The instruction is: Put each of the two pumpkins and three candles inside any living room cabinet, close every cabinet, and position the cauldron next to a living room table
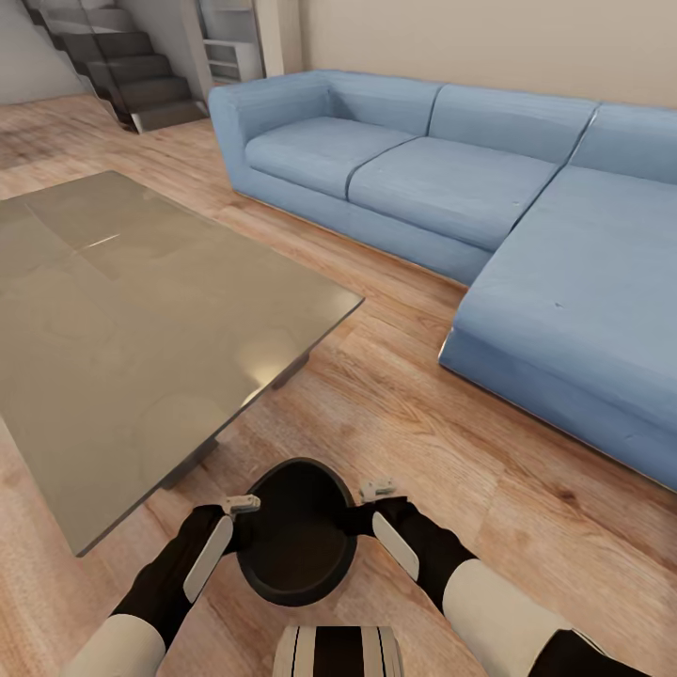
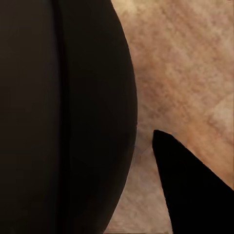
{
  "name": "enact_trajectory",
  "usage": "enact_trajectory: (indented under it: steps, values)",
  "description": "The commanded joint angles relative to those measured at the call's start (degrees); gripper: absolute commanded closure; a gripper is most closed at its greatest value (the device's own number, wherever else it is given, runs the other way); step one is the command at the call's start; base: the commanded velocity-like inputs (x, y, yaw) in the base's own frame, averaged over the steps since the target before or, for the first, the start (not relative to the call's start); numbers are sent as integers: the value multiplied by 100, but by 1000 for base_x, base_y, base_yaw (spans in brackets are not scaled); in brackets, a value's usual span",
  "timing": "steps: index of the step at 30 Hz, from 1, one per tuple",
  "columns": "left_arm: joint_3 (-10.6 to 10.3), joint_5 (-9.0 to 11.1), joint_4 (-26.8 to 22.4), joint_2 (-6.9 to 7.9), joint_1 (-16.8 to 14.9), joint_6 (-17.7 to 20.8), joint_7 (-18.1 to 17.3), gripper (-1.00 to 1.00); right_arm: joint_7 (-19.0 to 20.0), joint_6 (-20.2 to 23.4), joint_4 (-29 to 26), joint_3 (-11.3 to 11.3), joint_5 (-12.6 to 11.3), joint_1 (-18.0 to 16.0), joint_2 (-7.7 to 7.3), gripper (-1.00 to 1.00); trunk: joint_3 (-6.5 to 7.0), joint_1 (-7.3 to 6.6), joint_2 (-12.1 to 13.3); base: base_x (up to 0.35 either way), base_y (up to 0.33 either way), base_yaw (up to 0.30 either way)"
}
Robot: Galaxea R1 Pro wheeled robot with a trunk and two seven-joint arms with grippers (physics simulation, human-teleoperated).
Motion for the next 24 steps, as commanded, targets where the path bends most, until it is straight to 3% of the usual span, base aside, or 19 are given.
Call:
enact_trajectory:
  steps: [1,24]
  values:
    - [2,-28,398,1,1,12,3,-100,1,1,526,4,-8,6,0,-100,-1,2,1,0,0,0]
    - [2,-19,400,-6,-3,14,0,-100,-6,1,530,10,-8,5,0,-100,-1,2,1,0,0,0]
